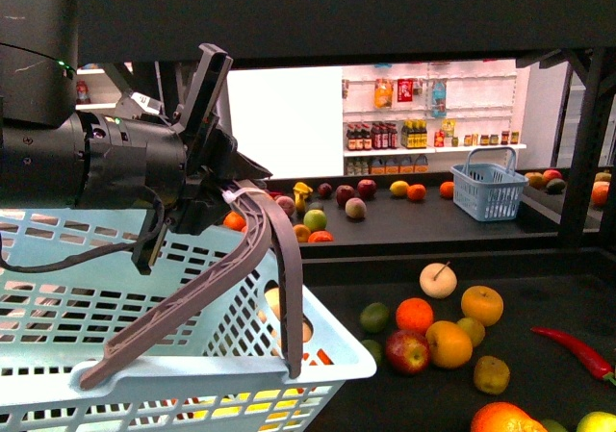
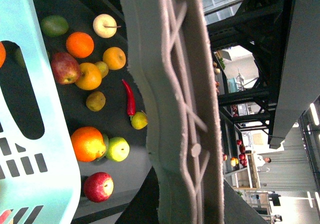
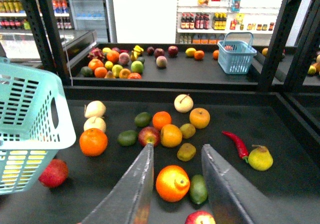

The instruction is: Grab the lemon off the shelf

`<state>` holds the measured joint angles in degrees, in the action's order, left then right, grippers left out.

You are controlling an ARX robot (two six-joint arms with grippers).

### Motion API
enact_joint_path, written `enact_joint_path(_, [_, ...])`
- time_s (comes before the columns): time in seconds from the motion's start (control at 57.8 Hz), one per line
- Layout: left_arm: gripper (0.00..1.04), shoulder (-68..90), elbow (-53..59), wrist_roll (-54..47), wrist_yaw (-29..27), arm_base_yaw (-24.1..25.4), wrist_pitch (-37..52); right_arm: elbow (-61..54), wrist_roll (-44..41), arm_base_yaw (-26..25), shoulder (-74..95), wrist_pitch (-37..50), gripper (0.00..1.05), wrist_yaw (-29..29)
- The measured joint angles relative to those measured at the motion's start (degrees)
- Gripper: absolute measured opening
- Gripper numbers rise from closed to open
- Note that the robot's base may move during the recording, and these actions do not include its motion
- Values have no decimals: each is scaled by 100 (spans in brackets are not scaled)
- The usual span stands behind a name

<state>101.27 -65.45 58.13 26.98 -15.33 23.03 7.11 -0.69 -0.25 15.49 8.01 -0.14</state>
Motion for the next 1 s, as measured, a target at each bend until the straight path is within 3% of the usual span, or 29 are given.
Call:
enact_joint_path(0.138, [8, 0, 0, -24, -11, 0, 0, -164, -2, 4, -197, -24, 2, -2])
enact_joint_path(0.26, [8, 0, 0, -7, -9, 0, 0, -286, 4, 4, -382, -68, 3, -2])
enact_joint_path(0.398, [8, 0, 0, -7, 0, 0, 0, -393, 4, 7, -1121, -811, 3, 17])
enact_joint_path(1.004, [8, 7, 0, -9, -2, 2, 0, -625, 7, 13, -1508, -809, 3, 11])
